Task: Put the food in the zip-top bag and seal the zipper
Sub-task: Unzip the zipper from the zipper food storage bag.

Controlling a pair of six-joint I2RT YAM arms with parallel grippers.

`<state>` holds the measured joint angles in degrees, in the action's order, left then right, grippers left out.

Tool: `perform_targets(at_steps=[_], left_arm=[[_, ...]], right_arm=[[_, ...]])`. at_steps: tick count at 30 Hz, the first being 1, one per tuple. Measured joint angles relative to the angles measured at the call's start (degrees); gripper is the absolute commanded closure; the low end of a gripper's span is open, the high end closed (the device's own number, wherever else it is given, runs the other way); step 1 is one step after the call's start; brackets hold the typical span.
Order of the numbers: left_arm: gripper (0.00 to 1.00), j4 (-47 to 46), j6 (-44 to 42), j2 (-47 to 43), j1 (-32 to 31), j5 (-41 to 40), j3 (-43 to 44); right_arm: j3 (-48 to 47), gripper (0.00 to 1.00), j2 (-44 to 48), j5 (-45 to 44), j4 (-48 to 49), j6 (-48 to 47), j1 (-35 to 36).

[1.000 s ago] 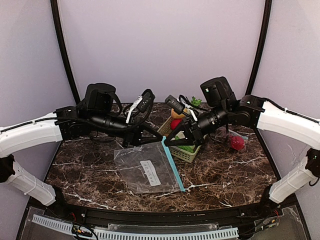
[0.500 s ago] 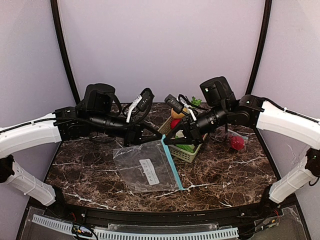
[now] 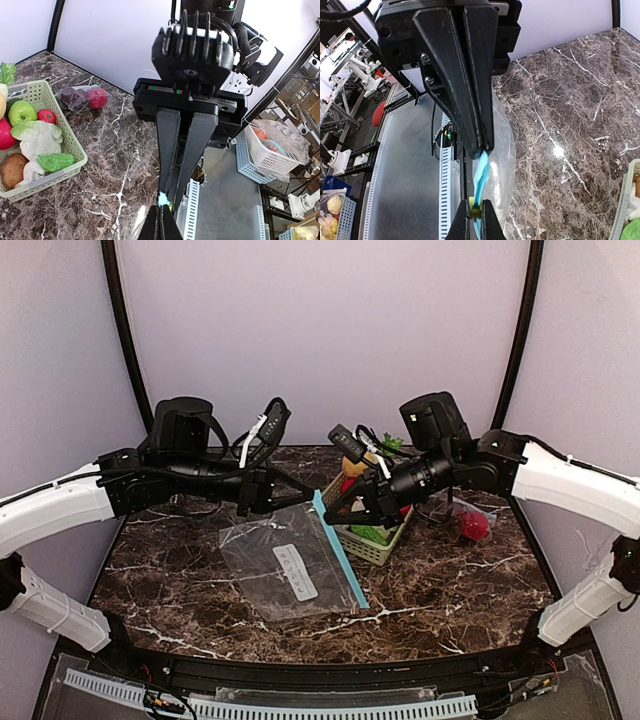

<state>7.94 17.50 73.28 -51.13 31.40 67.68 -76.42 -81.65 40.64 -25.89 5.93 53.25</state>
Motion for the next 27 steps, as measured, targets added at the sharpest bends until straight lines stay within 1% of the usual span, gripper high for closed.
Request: perform_targets(at_steps=[8, 20, 27], left_arm=[[0.99, -0.68, 1.75, -2.47, 3.8, 1.68, -0.57], [0.99, -0.94, 1.86, -5.68, 10.19, 2.69, -3.72], [0.99, -0.92, 2.25, -6.78, 12.44, 3.1, -5.09]], right_arm=[[-0.02, 1.0, -0.35, 0.0, 1.51, 0.0, 0.07], [0.57, 1.0, -0.76, -1.18, 2.27, 0.33, 0.26], [2.05, 1.0, -0.9, -1.49, 2.08, 0.59, 0.57]])
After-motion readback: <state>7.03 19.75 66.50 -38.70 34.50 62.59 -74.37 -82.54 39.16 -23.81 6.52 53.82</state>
